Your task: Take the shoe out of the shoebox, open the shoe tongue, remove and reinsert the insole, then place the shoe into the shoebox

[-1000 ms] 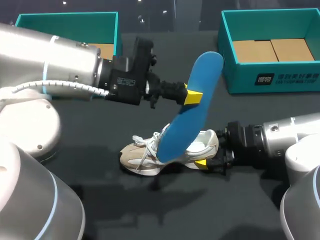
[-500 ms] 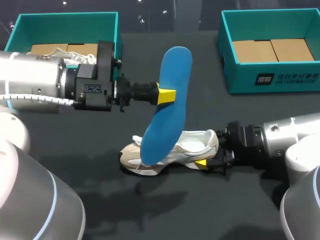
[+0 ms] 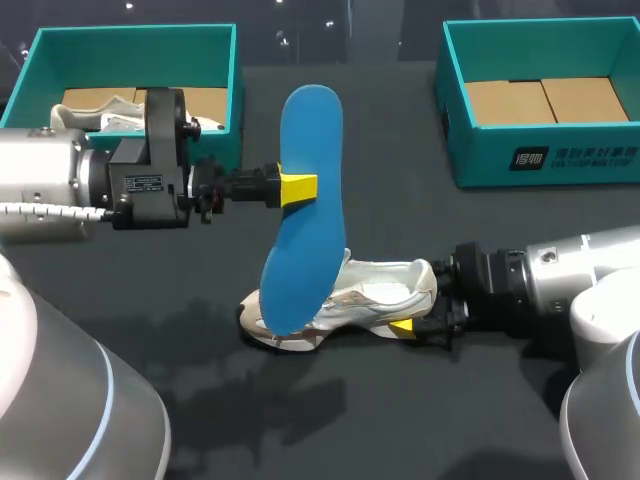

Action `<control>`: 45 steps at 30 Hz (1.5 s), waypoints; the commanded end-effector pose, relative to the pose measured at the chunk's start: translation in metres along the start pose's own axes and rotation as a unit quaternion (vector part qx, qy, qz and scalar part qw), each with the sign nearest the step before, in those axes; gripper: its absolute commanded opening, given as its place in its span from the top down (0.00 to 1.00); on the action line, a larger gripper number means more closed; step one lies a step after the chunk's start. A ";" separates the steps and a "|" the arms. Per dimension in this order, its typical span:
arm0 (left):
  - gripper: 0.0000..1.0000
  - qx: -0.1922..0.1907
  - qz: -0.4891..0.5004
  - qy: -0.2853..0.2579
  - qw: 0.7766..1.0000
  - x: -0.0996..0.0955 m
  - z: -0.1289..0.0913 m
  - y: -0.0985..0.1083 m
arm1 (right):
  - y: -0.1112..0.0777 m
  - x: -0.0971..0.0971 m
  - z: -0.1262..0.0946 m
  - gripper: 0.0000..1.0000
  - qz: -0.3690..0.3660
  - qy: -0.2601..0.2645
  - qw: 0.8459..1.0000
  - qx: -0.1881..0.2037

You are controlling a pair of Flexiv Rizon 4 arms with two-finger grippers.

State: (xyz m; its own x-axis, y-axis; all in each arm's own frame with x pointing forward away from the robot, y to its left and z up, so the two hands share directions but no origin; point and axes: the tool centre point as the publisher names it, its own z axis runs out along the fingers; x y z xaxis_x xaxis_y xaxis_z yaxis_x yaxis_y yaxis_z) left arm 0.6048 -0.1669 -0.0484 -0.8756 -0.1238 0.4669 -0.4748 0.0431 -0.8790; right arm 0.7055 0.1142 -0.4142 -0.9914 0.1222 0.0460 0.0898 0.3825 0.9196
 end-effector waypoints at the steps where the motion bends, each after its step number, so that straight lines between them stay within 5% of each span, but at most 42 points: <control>1: 1.00 0.008 -0.004 -0.005 1.000 0.001 -0.005 0.002 | 0.001 0.001 0.000 1.00 0.000 0.000 1.000 0.002; 12: 1.00 0.008 -0.004 -0.005 1.000 0.001 -0.005 0.002 | 0.002 0.001 -0.001 1.00 0.000 -0.003 1.000 0.005; 13: 1.00 0.008 -0.004 -0.005 1.000 0.001 -0.005 0.002 | 0.002 0.000 -0.002 0.72 -0.001 -0.005 1.000 0.009; 14: 1.00 0.008 -0.004 -0.005 1.000 0.001 -0.005 0.002 | 0.002 0.000 -0.002 0.29 -0.001 -0.006 1.000 0.016; 15: 1.00 0.008 -0.004 -0.005 1.000 0.001 -0.005 0.002 | 0.002 0.000 -0.003 0.00 -0.001 -0.006 1.000 0.022; 25: 1.00 0.008 -0.004 -0.005 1.000 0.001 -0.005 0.002 | 0.003 -0.003 -0.021 0.00 0.006 -0.002 0.990 0.144; 30: 1.00 0.008 -0.004 -0.005 1.000 0.001 -0.005 0.002 | 0.001 -0.002 -0.037 0.00 0.006 0.007 0.968 0.252; 34: 1.00 0.008 -0.004 -0.005 1.000 0.001 -0.005 0.002 | 0.002 -0.002 -0.052 0.00 0.004 -0.001 0.953 0.303; 37: 1.00 0.008 -0.004 -0.005 1.000 0.001 -0.005 0.002 | 0.009 -0.004 -0.059 0.00 0.004 -0.005 0.927 0.376; 45: 1.00 0.008 -0.004 -0.005 1.000 0.001 -0.005 0.002 | 0.009 -0.004 -0.059 0.00 0.004 -0.005 0.927 0.376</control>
State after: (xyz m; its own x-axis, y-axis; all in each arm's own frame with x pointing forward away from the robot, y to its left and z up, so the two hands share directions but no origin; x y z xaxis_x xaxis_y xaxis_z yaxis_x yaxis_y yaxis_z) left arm 0.6033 -0.1609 -0.0481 -0.8708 -0.1319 0.4735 -0.4808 0.0282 -0.8764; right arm 0.7037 0.0599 -0.3851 -0.9902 0.1330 0.0431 0.1334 0.8066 0.5759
